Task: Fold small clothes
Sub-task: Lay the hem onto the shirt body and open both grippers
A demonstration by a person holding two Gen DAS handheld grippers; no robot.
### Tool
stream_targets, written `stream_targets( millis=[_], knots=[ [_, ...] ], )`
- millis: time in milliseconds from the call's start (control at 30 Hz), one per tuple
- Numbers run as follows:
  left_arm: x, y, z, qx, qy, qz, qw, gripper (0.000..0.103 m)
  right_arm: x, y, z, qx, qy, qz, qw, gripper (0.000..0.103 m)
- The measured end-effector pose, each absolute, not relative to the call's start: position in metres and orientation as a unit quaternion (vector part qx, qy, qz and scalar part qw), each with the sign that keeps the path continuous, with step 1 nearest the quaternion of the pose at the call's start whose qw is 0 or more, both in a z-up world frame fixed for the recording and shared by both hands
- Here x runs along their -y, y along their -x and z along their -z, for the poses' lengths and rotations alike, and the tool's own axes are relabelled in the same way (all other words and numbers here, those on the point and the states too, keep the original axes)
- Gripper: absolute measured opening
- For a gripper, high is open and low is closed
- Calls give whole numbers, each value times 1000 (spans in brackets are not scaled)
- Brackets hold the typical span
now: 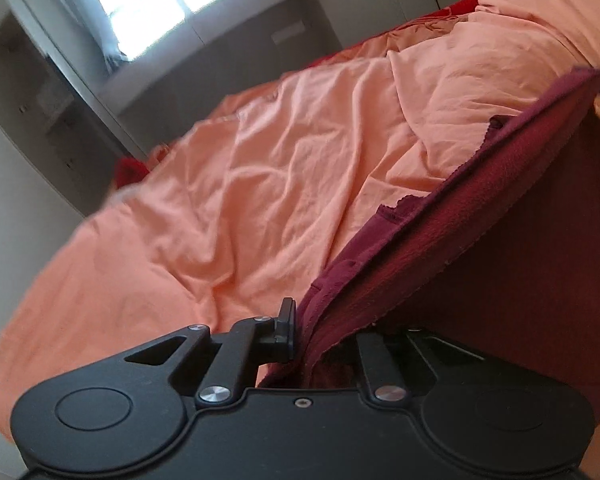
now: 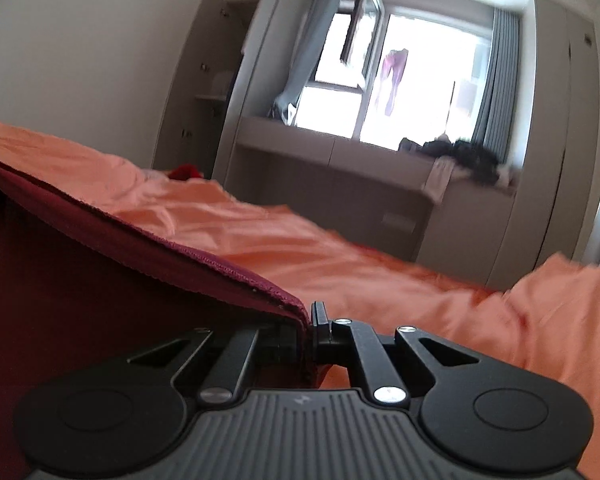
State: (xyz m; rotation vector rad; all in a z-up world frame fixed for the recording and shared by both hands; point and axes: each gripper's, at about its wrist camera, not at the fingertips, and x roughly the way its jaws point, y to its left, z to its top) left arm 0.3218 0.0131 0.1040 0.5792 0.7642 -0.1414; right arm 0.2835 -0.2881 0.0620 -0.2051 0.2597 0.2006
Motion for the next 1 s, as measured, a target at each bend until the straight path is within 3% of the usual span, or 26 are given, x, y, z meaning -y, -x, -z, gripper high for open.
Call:
stream_targets(
  millis=[167, 300, 500, 800, 1000],
  knots=[
    [-23, -340, -97, -384, -268, 80, 880, 16, 286, -303, -46, -153, 100, -102, 978, 7],
    [-34, -356, -95, -400, -241, 80, 881, 27, 285, -312, -42, -165, 99, -101, 976, 7],
    [-45, -369, -96, -398, -227, 56, 887, 27, 292, -317, -40, -175, 89, -100, 975, 11],
    [-56, -380, -86, -391, -204, 6, 898, 28, 315, -320, -33, -196, 22, -69, 978, 61],
    [-54, -383, -72, -390, -211, -25, 896, 48, 324, -313, -30, -195, 19, -44, 980, 91]
  ],
)
